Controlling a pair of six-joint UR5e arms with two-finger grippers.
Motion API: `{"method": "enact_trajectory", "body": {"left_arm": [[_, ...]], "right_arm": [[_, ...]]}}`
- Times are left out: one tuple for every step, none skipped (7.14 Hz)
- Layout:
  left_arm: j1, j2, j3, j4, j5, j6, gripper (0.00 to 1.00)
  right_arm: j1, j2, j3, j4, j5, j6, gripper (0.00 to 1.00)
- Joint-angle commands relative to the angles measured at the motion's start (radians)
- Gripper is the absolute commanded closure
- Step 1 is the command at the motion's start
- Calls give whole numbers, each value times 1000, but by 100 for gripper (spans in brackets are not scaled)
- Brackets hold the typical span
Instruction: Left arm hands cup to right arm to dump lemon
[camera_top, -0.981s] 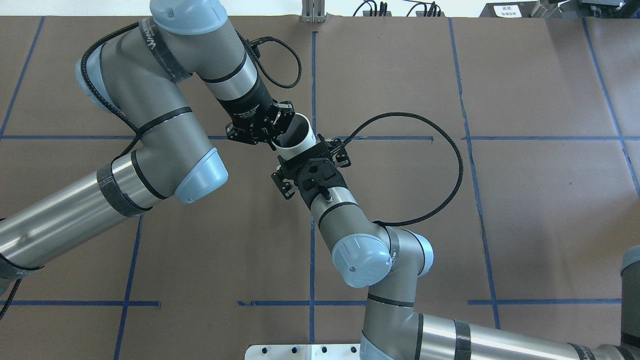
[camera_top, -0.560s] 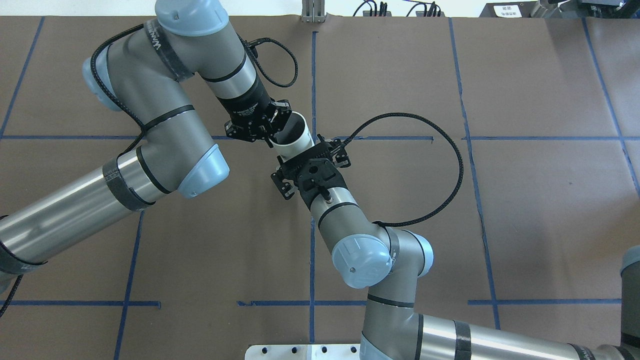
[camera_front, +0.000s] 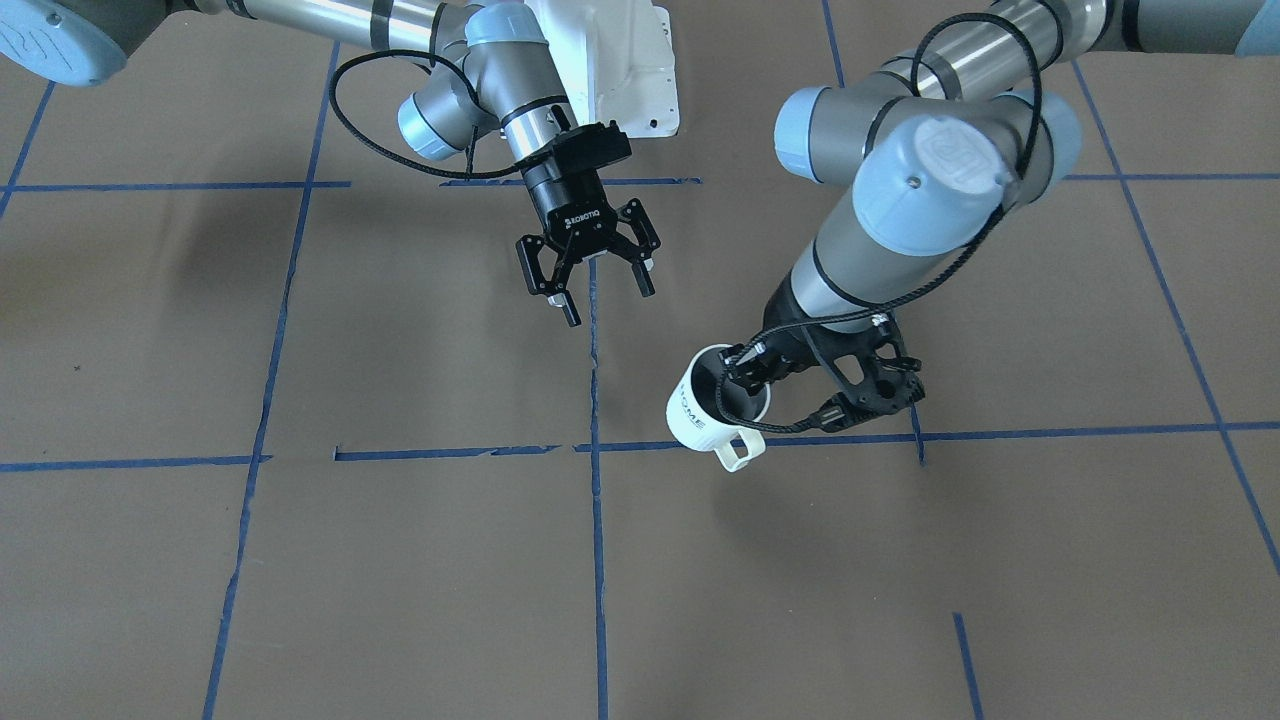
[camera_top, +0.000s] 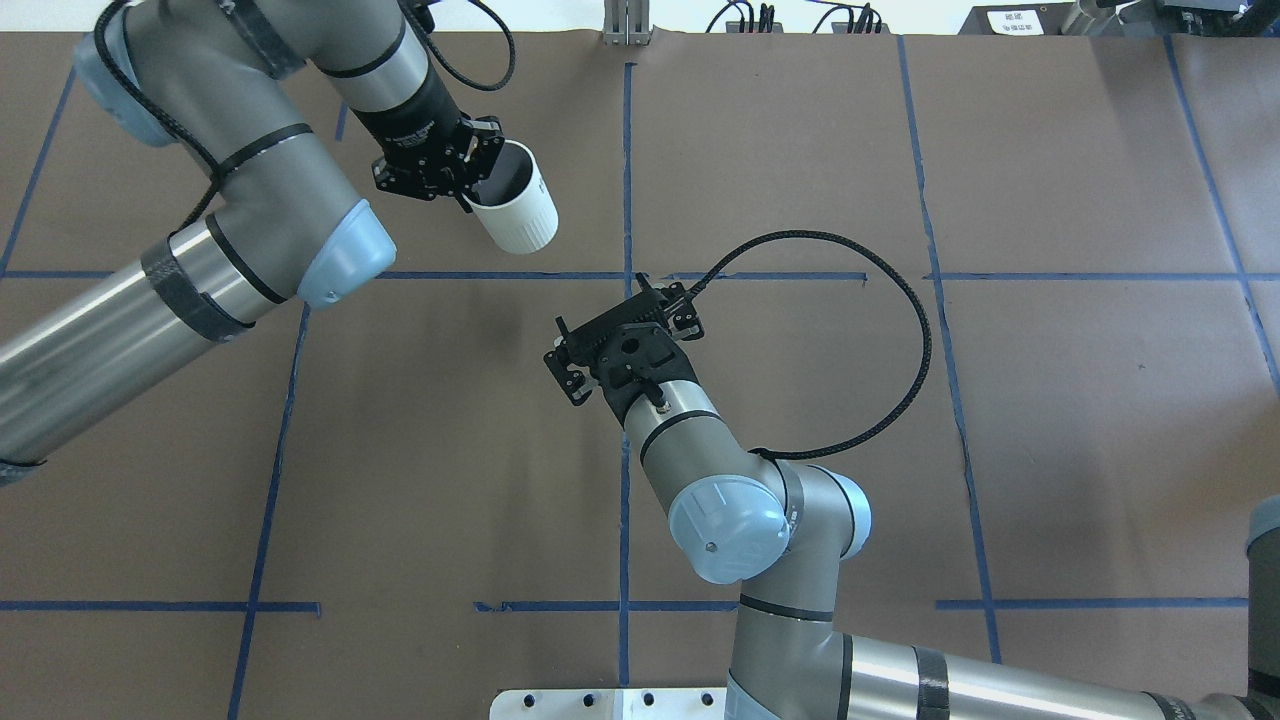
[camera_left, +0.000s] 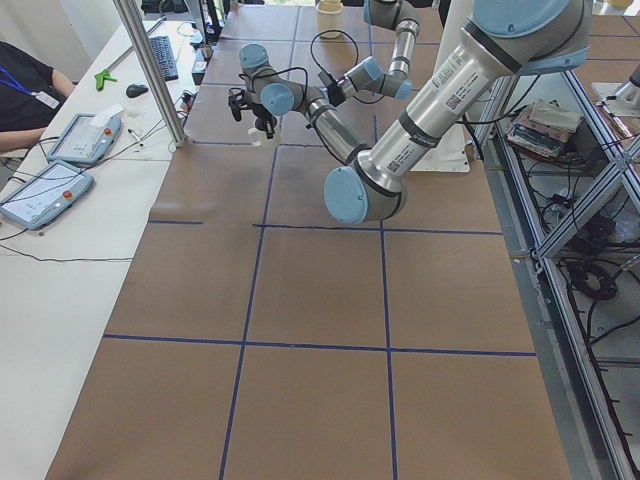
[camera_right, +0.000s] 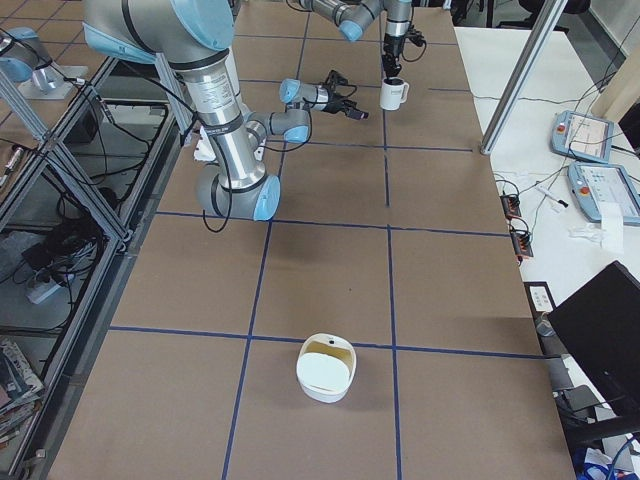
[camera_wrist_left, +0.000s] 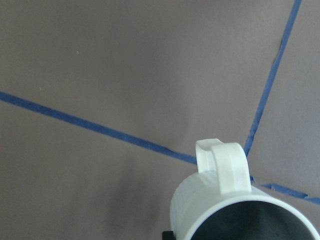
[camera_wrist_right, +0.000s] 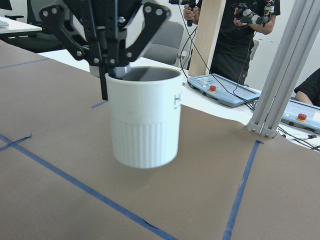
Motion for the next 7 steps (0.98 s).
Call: {"method": "enact_trajectory", "body": {"left_arm": [[-92, 148, -64, 50, -4, 262, 100], [-141, 212, -124, 97, -4, 405, 100], [-181, 280, -191, 126, -2, 526, 100], [-189, 387, -263, 124, 6, 611, 100], [-200, 517, -340, 105, 9, 723, 100], [-203, 632, -383, 55, 7, 778, 100], [-205, 741, -379, -64, 7, 784, 100]], "right_arm": [[18, -7, 41, -2, 39, 1, 0], [58, -9, 43, -82, 91, 26, 0], [134, -9, 55, -227, 200, 87, 0], [232, -9, 93, -371, 395, 105, 0], [342, -13, 121, -531, 573, 105, 0], [438, -22, 121, -605, 727, 96, 0], [551, -65, 121, -652, 920, 87, 0]]}}
